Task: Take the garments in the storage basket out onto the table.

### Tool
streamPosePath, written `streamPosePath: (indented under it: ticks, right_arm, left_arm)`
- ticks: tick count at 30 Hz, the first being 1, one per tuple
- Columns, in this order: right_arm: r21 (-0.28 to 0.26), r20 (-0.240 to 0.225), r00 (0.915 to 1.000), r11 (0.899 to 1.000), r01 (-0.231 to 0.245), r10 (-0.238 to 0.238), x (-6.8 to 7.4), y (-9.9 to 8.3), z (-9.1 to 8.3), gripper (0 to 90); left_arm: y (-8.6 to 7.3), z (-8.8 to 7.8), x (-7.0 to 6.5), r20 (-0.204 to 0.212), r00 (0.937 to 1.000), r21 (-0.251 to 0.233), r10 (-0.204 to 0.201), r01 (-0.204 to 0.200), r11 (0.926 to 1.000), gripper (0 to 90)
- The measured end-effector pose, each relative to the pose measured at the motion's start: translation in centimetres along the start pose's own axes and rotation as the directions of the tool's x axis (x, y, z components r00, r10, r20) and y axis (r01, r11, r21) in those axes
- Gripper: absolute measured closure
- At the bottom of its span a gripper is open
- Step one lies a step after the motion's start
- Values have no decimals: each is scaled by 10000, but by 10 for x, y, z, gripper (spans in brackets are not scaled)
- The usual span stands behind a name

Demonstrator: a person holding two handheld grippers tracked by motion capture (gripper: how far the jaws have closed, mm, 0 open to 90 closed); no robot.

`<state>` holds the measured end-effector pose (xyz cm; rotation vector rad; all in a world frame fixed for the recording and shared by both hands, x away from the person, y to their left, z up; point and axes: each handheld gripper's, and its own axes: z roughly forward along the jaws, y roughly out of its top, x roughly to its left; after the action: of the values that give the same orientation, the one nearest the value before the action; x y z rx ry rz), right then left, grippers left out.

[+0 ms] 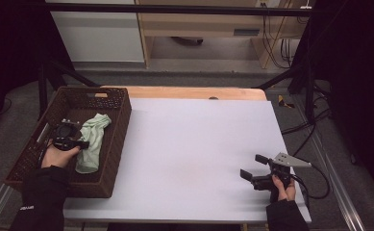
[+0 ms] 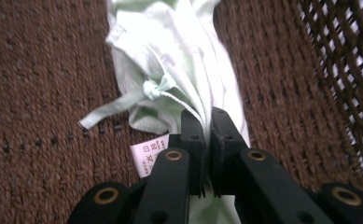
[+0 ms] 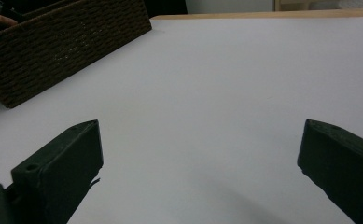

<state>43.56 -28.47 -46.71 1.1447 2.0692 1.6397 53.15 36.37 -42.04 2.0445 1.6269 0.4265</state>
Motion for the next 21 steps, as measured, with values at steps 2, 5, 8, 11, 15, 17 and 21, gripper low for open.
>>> streamPosePath:
  ticks: [2, 5, 8, 11, 15, 17, 21]
  right_arm:
    - [-6, 2, 10000, 10000, 2, -2, 0, 0, 0, 7]
    - [3, -2, 10000, 10000, -2, 2, 0, 0, 0, 7]
    - [-3, 8, 10000, 10000, 10, -10, 0, 0, 0, 7]
    - [3, 9, 10000, 10000, 4, -4, 0, 0, 0, 7]
    - [10, 10, 10000, 10000, 6, -6, 0, 0, 0, 7]
    - [13, 12, 10000, 10000, 5, -5, 0, 0, 0, 7]
    - [4, 11, 10000, 10000, 0, 0, 0, 0, 0, 7]
  left_arm:
    - [1, -3, 0, 64, 9999, -250, -120, 122, 9996, 854]
    - [2, -8, 1, 122, 9996, -610, -268, 275, 9978, 857]
    - [3, -13, 1, 162, 9996, -1066, -247, 263, 9939, 857]
    - [3, -16, 1, 244, 9993, -1377, -286, 317, 9900, 857]
    - [3, -19, 0, 289, 9992, -1650, -283, 327, 9857, 856]
    - [3, -20, 0, 318, 9989, -1772, -342, 393, 9834, 857]
    - [2, -26, 1, 333, 9984, -2310, -462, 527, 9715, 858]
